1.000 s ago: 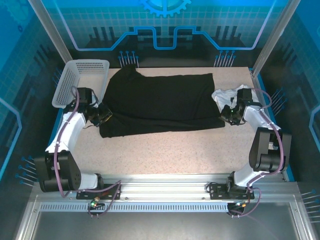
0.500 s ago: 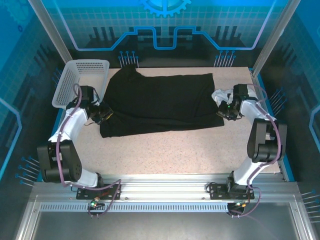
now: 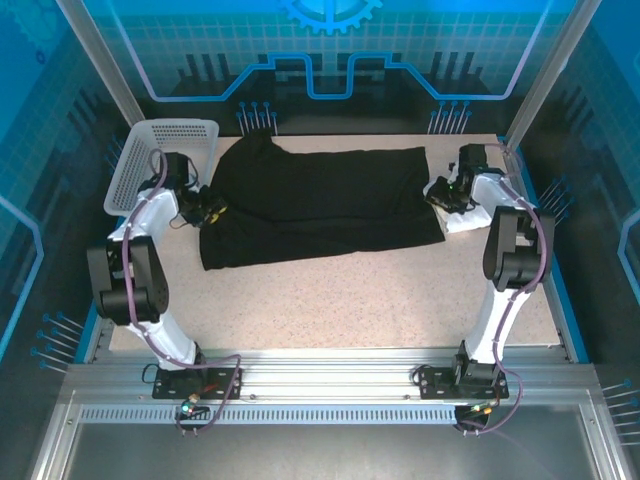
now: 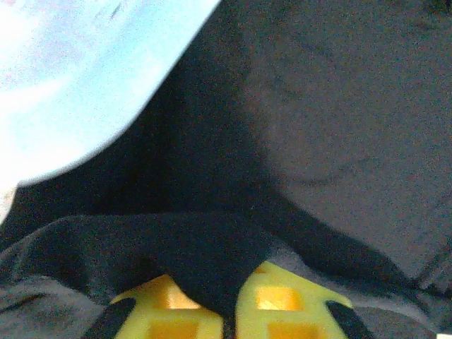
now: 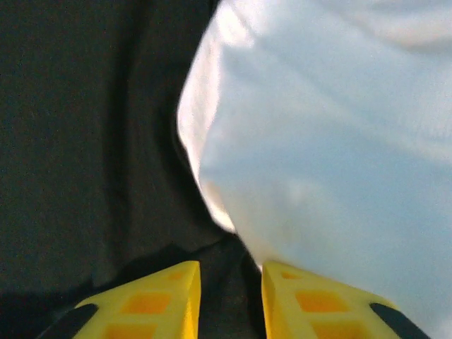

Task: Fold the inside-out t-shirt

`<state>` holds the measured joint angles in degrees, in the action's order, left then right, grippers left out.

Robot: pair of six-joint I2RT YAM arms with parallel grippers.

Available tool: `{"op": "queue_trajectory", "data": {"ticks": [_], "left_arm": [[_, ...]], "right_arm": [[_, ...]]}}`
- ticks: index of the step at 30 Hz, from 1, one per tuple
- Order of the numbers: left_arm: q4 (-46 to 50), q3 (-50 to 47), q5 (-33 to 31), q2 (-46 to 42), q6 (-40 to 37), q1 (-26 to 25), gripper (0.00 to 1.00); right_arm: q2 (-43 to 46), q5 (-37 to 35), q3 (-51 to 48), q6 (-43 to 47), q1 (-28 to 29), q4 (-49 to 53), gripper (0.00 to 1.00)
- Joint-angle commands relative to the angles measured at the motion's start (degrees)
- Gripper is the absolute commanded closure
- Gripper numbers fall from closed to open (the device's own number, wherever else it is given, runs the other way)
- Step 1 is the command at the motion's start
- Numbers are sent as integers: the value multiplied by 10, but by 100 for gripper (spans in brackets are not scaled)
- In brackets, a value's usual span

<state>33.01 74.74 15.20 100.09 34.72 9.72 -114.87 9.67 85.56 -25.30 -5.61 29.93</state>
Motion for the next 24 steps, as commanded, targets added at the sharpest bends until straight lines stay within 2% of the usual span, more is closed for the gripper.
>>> {"op": "queue_trajectory", "data": {"ticks": [1,4,9,14,19,24], "left_arm": [[0,52,19,27,10,7,67],[1,63,11,14,10,7,58],[-23,-5,13,-77,29,-2,48],[-132,-176,-4,-187,88,-92,44],[-215,-241,-23,-158,82,-173,45],[-270,-213,-25,-61,51,-231,46]], "right_arm": [[-4,6,32,9,2,21,65],[31,13,20,18,-6,17,63],[136,33,-102,27,18,-14,62],[162,23,-190,31,81,-26,61],[90,-12,-155,51,87,5,63],[48,-36,-126,71,89,31,65]]}}
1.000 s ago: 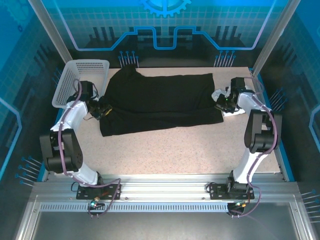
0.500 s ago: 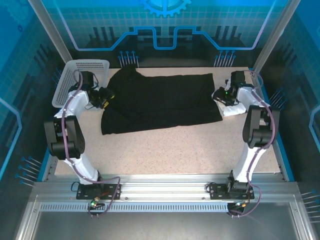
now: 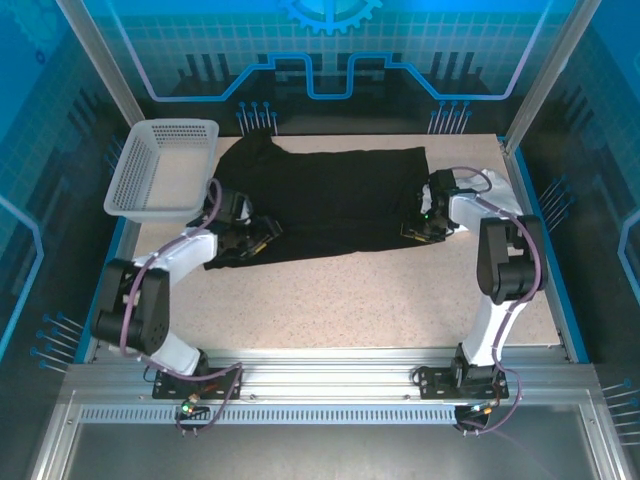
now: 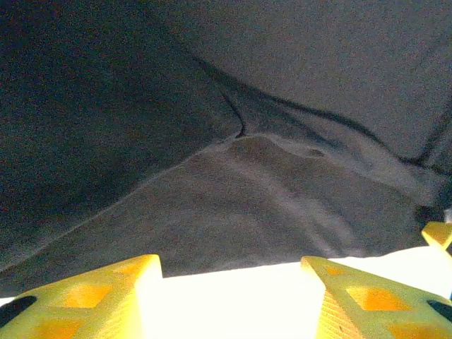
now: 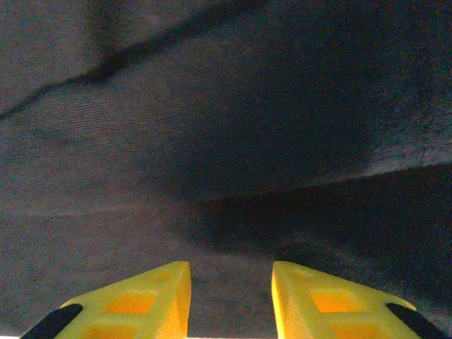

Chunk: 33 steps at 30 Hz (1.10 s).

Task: Fold the inside-out t-shirt

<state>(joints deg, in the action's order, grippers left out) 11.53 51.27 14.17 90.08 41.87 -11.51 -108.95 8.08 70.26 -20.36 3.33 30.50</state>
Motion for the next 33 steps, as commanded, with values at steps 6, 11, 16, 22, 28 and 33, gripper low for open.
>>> {"op": "queue_trajectory", "data": {"ticks": [6,11,16,22,28,33], "left_arm": [[-30,81,-25,134,-52,-22,47],[-10,44,-27,144,-44,-22,50],[6,-29,-17,96,-39,-22,51],[16,-122,-17,13,-17,-25,51],[56,-185,-8,-62,5,-66,51],[64,-186,4,-108,32,-101,50]], "right_arm": [[-51,-58,56,42,3,84,67],[-53,-86,52,54,12,139,71],[-34,-89,28,55,21,172,72],[20,-101,-50,30,38,181,73],[100,-91,-153,-11,43,176,74],[202,-103,-214,-35,42,156,72]]}}
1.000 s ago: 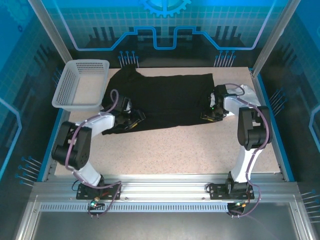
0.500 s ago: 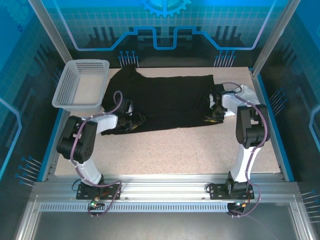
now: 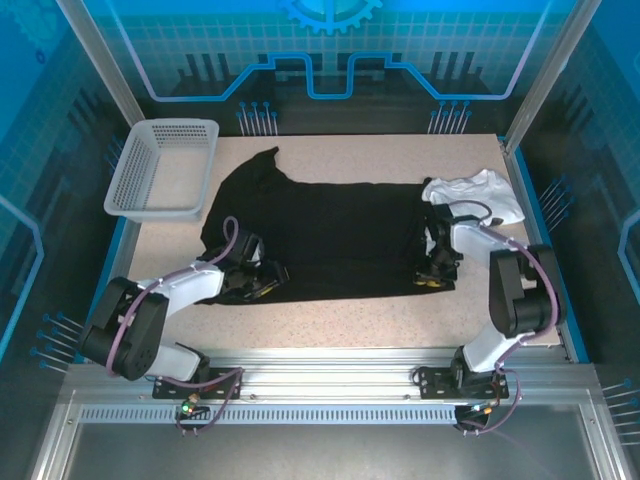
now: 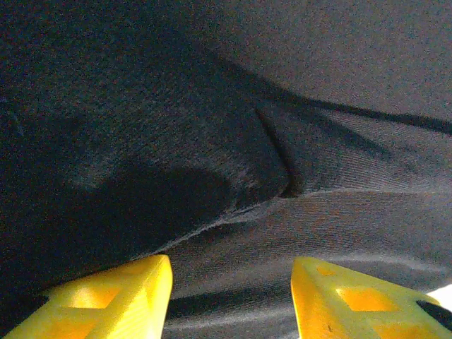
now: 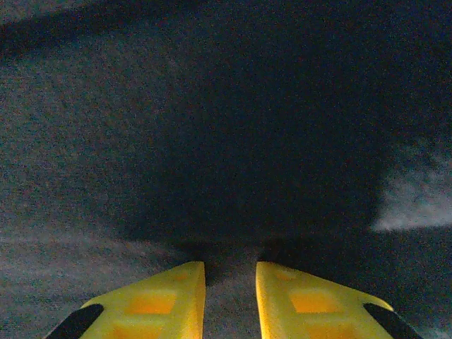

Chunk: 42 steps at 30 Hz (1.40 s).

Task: Fold the inside-out t-shirt

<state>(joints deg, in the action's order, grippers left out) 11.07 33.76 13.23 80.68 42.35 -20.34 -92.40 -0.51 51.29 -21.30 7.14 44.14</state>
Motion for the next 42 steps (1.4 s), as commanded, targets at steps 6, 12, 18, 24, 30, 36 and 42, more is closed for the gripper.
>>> {"op": "queue_trajectory", "data": {"ticks": [6,12,18,24,30,36,42], "left_arm": [[97,48,-8,-36,5,-13,48],[91,55,-11,-30,-1,-13,47],[85,52,-13,-26,-3,-13,47],[76,47,-11,-23,-4,-13,47],[71,45,-9,-28,-2,-12,47],[67,52,1,-22,-1,-13,47],[67,56,2,-20,-6,-13,46]], "right_arm": [[52,31,-12,-40,-24,-54,65],[3,42,30,-28,-43,-74,64],[-36,60,74,-29,-49,-96,64],[-80,96,142,-36,-60,-145,65],[-27,72,111,-29,-72,-112,64],[40,52,10,-22,-119,-74,56],[34,63,-5,-23,-133,-88,45]]}}
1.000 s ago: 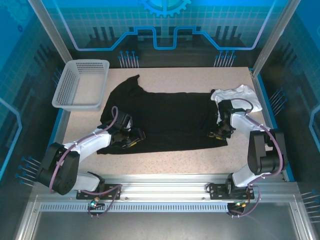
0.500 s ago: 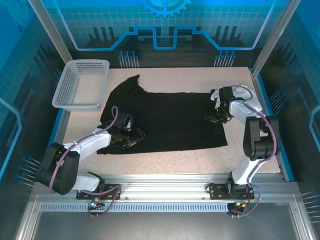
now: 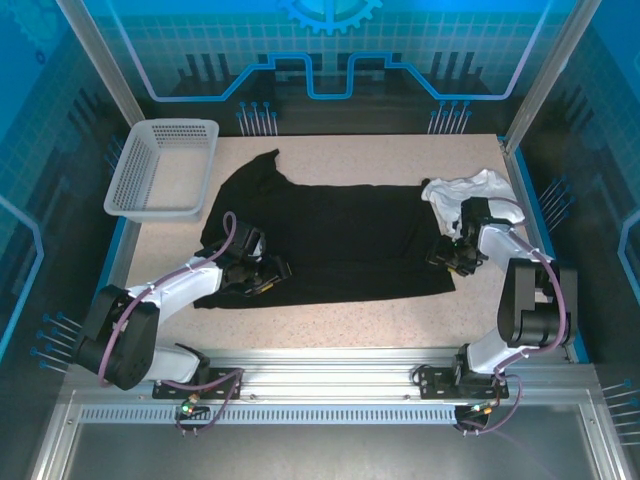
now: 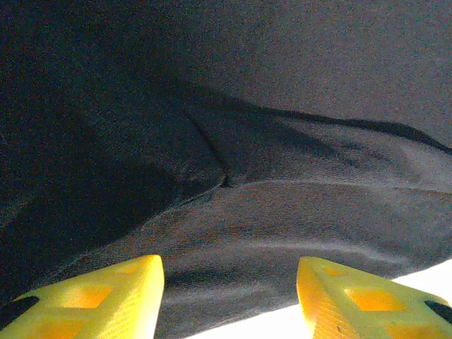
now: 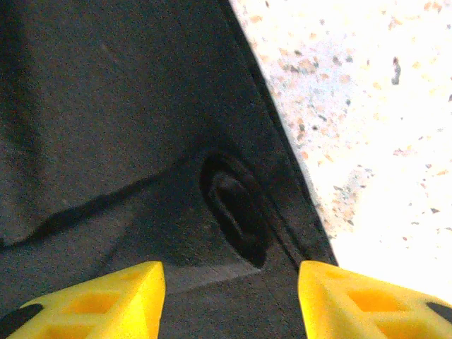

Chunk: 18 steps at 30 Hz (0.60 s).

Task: Fold the inside-out t-shirt

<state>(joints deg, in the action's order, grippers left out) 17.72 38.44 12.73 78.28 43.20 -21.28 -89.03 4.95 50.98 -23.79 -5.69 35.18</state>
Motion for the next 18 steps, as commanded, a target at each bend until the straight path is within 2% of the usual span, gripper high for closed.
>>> {"op": "queue_trajectory", "data": {"ticks": [1,10,18], "left_arm": [[0,9,7,4,-14,-3,46],[-2,3,9,5,-16,-4,46],[-5,2,10,9,-16,-3,46]], "right_arm": [[-6,16,0,0,-5,-2,45],[-47,44,24,-5,-2,-29,46],[-47,73,29,-13,3,-45,53]]}}
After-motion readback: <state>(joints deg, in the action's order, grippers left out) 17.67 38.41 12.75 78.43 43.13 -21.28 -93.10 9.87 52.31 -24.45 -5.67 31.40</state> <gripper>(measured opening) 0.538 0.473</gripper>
